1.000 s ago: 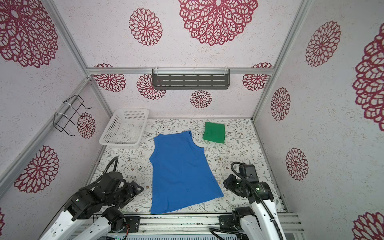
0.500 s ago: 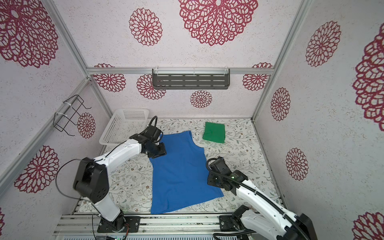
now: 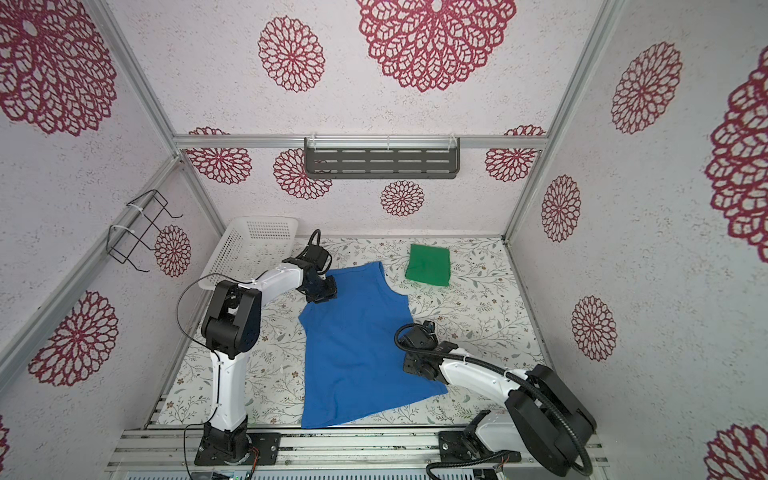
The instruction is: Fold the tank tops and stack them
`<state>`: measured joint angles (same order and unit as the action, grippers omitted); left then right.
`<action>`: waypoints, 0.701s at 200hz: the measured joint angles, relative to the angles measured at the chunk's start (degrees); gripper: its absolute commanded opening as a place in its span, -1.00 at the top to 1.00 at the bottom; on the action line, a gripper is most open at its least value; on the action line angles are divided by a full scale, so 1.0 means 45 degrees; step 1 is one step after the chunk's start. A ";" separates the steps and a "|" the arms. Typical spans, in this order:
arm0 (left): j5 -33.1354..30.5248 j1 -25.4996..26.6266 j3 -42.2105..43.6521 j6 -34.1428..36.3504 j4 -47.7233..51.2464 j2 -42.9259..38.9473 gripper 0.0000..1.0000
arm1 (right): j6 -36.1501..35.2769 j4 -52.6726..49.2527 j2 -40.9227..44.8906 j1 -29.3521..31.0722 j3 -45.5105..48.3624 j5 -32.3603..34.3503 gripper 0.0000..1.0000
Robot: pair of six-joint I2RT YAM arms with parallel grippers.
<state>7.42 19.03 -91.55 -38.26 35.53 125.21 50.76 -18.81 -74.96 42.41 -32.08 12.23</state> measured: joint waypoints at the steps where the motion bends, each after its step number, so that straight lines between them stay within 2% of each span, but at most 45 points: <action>1: -0.0019 -0.0024 0.0068 -0.0005 -0.0083 -0.0029 0.41 | -0.0010 0.0039 0.0000 -0.0010 0.0000 0.0000 0.22; 30: -0.0092 -0.0379 0.2176 -0.0554 -0.1744 -0.1103 0.45 | -0.0495 0.0690 -0.0301 -0.1015 -0.0010 -0.0019 0.22; 69: -0.0588 -0.0763 0.6756 -0.1462 -0.3784 -0.4138 0.46 | -0.1977 0.1375 -0.1331 -0.2953 -0.0656 -0.0136 0.22; 108: -0.1394 -0.0617 1.1667 -0.3084 -0.4221 -0.8612 0.45 | -0.4036 0.1608 -0.3755 -0.3900 -0.2851 -0.0058 0.24; 140: -0.2234 -0.0437 1.4591 -0.4590 -0.2832 -1.3478 0.36 | -0.5600 0.1447 -0.6149 -0.4371 -0.5688 -0.0316 0.25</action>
<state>-2.63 17.06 -25.89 -58.92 22.79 64.55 25.56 -12.29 -102.63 22.74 -57.67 10.81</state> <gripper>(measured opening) 0.297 0.378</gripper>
